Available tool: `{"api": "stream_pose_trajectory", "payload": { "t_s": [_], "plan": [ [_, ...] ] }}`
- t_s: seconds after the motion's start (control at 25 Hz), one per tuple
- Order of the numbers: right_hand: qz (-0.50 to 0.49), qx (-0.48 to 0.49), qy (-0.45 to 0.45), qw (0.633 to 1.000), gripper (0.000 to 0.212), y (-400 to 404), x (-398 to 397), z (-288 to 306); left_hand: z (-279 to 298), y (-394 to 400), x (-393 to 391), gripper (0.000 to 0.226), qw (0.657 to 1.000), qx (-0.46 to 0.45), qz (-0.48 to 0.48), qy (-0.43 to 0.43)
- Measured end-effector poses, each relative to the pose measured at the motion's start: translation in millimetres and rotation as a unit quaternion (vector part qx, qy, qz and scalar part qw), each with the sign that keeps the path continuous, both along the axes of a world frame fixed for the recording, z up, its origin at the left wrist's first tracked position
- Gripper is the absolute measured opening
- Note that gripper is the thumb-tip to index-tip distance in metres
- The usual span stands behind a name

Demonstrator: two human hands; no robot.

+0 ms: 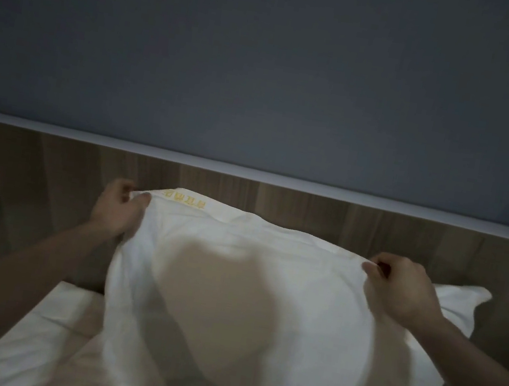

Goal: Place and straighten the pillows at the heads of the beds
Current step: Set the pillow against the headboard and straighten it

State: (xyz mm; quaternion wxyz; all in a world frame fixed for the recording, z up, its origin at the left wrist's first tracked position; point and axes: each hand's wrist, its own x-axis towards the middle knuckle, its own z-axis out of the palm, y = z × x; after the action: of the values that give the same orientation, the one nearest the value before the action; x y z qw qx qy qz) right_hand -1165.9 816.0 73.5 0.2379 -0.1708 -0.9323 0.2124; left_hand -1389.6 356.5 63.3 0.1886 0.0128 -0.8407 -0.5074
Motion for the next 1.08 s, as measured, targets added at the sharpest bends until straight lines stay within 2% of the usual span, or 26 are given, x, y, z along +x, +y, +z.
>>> {"api": "stream_pose_trajectory", "payload": {
  "t_s": [0.12,0.2,0.28,0.36,0.44,0.56,0.68,0.72,0.8,0.88,1.0,1.08],
  "plan": [
    [0.007,-0.001,0.057,0.998,0.016,6,5,4,20,8,-23,0.046,0.989,-0.119,-0.059,-0.067],
    [0.001,0.003,0.098,0.995,0.016,6,5,10,29,7,-34,0.038,0.971,-0.189,-0.089,-0.112],
    [-0.013,0.017,0.091,0.996,0.014,9,4,15,37,2,-38,0.023,0.957,-0.219,-0.134,-0.138],
    [-0.017,0.04,-0.004,0.999,0.016,14,3,19,47,-5,-38,0.011,0.95,-0.248,-0.156,-0.108],
    [-0.011,0.057,-0.084,0.995,0.025,17,3,25,57,-8,-34,0.009,0.958,-0.251,-0.139,-0.027],
    [-0.041,0.084,-0.017,0.995,0.028,17,-3,43,62,-6,-28,0.01,0.976,-0.192,-0.085,0.065],
    [-0.06,0.089,0.074,0.991,0.019,10,-16,62,59,-7,-32,0.014,0.982,-0.173,0.012,0.081],
    [-0.065,0.077,0.07,0.992,0.019,10,-21,63,59,-9,-34,0.018,0.976,-0.202,0.039,0.064],
    [-0.087,0.093,0.004,0.992,0.019,12,-26,57,59,-8,-38,0.021,0.951,-0.305,0.049,0.038],
    [-0.111,0.136,-0.036,0.984,0.018,20,-24,47,63,-2,-43,0.025,0.927,-0.367,0.036,0.065],
    [-0.104,0.115,0.042,0.987,0.019,34,-20,40,69,7,-50,0.033,0.925,-0.355,0.053,0.125],
    [-0.094,0.085,0.09,0.988,0.016,35,-21,34,65,14,-53,0.033,0.933,-0.327,0.085,0.123]
  ]
}}
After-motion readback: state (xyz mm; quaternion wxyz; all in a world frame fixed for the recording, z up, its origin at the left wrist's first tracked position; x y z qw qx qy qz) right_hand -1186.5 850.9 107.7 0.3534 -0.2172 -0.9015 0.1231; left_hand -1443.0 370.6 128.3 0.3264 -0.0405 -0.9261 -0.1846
